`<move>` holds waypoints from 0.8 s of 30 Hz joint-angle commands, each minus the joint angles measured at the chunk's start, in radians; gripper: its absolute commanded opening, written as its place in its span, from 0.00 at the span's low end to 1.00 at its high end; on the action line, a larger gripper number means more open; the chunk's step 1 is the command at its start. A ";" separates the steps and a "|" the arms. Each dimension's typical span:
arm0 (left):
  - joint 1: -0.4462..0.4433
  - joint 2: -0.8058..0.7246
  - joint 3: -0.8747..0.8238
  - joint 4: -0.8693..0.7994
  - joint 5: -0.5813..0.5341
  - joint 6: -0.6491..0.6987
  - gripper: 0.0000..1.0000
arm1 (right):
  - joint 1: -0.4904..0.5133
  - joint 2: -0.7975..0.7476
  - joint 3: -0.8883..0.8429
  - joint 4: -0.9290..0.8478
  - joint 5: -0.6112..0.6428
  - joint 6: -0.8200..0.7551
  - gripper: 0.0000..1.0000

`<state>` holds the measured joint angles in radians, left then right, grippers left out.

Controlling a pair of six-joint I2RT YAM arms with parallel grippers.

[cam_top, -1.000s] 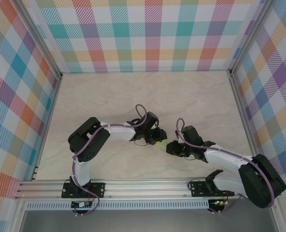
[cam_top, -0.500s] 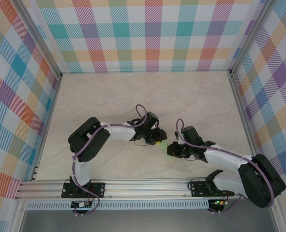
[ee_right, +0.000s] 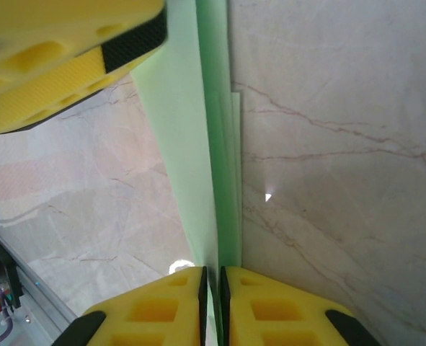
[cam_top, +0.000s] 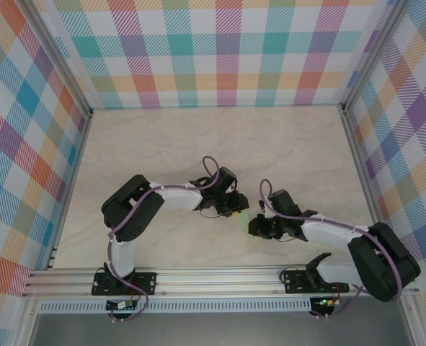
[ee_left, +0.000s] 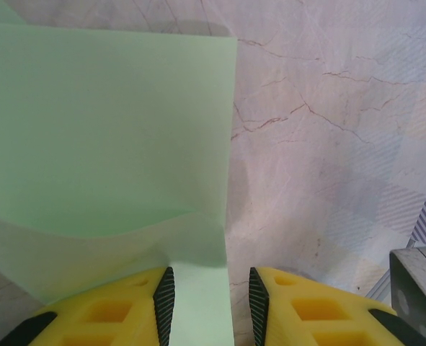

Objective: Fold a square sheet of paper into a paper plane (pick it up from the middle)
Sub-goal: Fold the wing for the fifth time at the center of the table.

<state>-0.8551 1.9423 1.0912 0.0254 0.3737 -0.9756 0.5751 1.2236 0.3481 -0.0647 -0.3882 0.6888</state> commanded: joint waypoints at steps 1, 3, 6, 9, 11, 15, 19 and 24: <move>-0.012 0.026 0.015 -0.039 -0.006 0.012 0.35 | -0.003 -0.060 0.026 -0.083 -0.022 -0.032 0.19; -0.012 0.024 0.014 -0.038 -0.004 0.014 0.35 | -0.003 -0.080 0.044 -0.116 0.008 -0.038 0.21; -0.012 0.025 0.014 -0.038 -0.002 0.014 0.35 | -0.003 -0.076 0.059 -0.129 0.018 -0.046 0.22; -0.012 0.025 0.014 -0.037 -0.002 0.014 0.35 | -0.003 -0.052 0.061 -0.113 -0.009 -0.050 0.18; -0.013 0.024 0.013 -0.037 -0.001 0.013 0.35 | -0.003 -0.037 0.057 -0.097 -0.028 -0.054 0.13; -0.012 0.024 0.011 -0.039 -0.002 0.014 0.35 | -0.003 -0.023 0.057 -0.088 -0.049 -0.067 0.11; -0.012 0.024 0.009 -0.039 -0.005 0.012 0.35 | -0.001 -0.013 0.055 -0.100 -0.059 -0.097 0.03; -0.012 0.024 0.009 -0.041 -0.011 0.008 0.35 | 0.010 -0.002 0.055 -0.124 -0.054 -0.118 0.03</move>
<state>-0.8555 1.9423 1.0912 0.0219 0.3744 -0.9760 0.5762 1.2098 0.3882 -0.1551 -0.4057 0.6102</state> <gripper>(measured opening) 0.353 0.046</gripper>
